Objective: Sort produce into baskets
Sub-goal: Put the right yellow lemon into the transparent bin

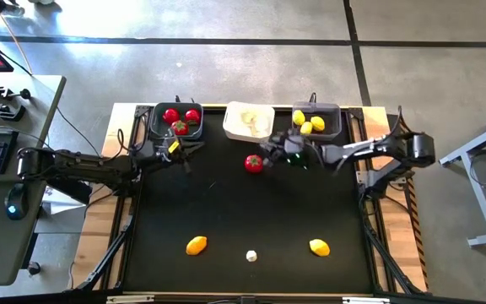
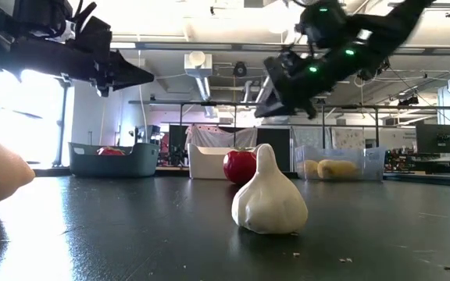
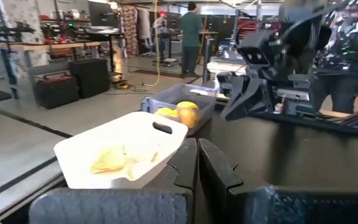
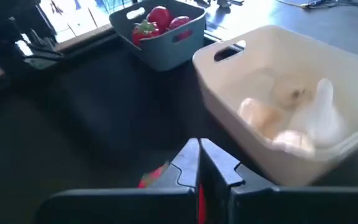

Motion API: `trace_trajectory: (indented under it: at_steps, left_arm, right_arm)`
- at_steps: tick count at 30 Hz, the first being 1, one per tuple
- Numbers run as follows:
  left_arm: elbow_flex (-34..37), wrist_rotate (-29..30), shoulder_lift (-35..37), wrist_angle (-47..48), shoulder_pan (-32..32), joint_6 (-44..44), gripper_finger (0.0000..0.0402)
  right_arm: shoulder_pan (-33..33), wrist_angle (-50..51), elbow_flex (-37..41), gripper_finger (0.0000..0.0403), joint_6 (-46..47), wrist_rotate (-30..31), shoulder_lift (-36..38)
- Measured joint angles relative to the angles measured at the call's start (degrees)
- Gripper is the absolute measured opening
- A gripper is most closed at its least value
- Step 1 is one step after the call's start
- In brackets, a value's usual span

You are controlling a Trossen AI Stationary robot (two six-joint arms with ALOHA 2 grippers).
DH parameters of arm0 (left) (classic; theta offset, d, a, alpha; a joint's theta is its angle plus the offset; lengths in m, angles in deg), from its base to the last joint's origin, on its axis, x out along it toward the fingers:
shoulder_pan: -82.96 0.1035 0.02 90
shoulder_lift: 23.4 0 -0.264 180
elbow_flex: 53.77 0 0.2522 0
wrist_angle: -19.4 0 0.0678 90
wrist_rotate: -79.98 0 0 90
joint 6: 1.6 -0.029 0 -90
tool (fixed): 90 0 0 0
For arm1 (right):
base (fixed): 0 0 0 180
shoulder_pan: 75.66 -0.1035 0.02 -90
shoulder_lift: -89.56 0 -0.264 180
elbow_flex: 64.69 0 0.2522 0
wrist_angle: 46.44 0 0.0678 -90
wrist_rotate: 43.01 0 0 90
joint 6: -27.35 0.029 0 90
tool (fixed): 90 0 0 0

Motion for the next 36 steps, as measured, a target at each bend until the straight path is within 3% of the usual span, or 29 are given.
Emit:
trace_trajectory:
  at_steps: [7,11,15,17,22,26,31,36]
  left_arm:
    - [0.00,-0.18,0.00,-0.02,-2.27,0.54,0.0000]
    - [0.00,-0.68,0.00,1.75,-2.81,3.68,0.0000]
    - [0.00,-0.93,-0.04,6.66,-2.81,9.96,0.0000]
    - [0.00,-1.19,-0.07,8.37,-2.95,10.83,0.0000]
    - [0.00,-1.58,-0.07,8.32,-3.95,8.22,0.0000]
    - [0.00,-1.56,-0.07,7.35,-4.18,6.48,0.0000]
    - [0.00,-1.56,-0.07,6.86,-4.18,6.33,0.0000]
    - [0.00,0.02,-0.07,5.65,-4.18,6.52,0.0000]
  right_arm:
    - [-11.06,-9.94,11.03,0.0000,6.74,8.55,3.85]
    - [-18.41,-10.03,11.99,0.0000,7.84,13.15,4.47]
    - [-25.22,-5.42,10.81,0.0000,11.99,13.31,4.45]
    - [-28.17,1.61,8.57,0.0000,17.67,13.40,4.46]
    - [-35.95,32.20,-2.15,0.0000,33.37,13.31,4.22]
    - [-41.74,51.93,-11.86,0.0000,41.98,9.54,2.75]
    - [-46.02,66.70,-20.76,0.0000,48.13,0.22,-0.45]
    - [-48.17,72.43,-25.32,0.0002,49.20,-9.93,-3.36]
